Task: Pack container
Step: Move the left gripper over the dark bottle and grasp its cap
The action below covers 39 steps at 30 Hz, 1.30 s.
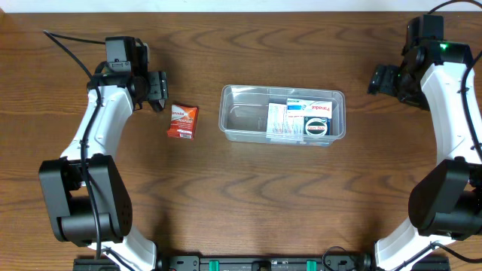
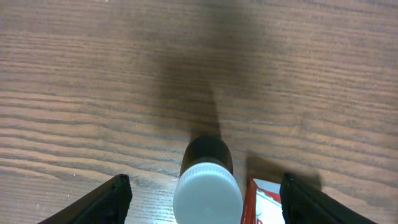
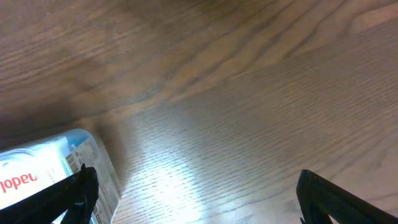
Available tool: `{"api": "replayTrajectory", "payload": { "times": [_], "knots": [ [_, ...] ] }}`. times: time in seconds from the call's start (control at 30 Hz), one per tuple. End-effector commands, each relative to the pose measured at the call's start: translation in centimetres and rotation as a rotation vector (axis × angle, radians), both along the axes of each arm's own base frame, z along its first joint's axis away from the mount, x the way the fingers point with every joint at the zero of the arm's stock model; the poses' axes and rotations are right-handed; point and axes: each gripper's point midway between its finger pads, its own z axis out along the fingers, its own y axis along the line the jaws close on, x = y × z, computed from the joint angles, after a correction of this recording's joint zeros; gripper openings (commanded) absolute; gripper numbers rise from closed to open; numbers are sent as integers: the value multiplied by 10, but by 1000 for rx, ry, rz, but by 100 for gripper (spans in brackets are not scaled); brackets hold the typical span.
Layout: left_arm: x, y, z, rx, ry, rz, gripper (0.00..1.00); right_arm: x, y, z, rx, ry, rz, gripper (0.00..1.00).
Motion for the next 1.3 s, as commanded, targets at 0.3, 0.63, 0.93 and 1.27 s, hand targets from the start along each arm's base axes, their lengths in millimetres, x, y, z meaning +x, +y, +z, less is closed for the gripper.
{"api": "replayTrajectory", "payload": {
  "times": [0.3,0.63,0.93,1.27],
  "knots": [
    [8,5,-16,11,20,13,66,2,-3,4,-14,-10,6,99],
    [10,5,-14,12,11,12,47,2,-3,4,-14,-10,6,99],
    [11,5,-13,13,3,13,36,2,-3,4,-14,-10,6,99],
    [15,5,7,16,-48,13,29,2,-3,4,-14,-10,6,99]
  ]
}}
